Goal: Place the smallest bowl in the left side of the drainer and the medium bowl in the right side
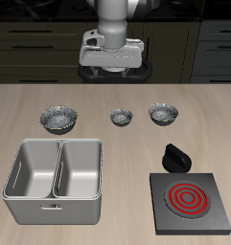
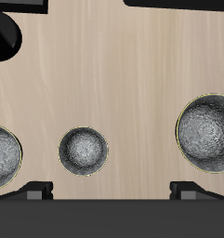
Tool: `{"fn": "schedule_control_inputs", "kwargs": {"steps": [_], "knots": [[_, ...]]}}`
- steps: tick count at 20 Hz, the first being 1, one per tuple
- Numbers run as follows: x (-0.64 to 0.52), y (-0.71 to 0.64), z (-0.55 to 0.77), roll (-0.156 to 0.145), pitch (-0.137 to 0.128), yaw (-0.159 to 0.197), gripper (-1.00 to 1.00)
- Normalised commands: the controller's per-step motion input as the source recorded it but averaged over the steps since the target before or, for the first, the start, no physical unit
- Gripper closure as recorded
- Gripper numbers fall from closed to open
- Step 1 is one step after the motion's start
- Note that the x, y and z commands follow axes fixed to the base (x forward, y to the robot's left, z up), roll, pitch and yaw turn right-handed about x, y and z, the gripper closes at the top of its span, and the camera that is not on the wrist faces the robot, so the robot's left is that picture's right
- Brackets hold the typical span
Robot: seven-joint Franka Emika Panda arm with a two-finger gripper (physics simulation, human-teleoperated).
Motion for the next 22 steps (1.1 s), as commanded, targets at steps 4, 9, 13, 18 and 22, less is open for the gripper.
{"fn": "schedule_control_inputs", "kwargs": {"steps": [4,9,13,18,22], "knots": [[-0.17,-0.02,-0.24,0.018,-0.002,-0.009,-1.0],[-0.16,-0.02,-0.07,-0.001,-0.045,0.019,-1.0],[-0.14,0.02,-0.1,-0.003,-0.04,0.015,-1.0],[-0.06,0.07,-0.19,0.019,0.027,-0.002,-1.0],[0.0,0.02,-0.22,0.006,0.01,0.006,-1.0]]}}
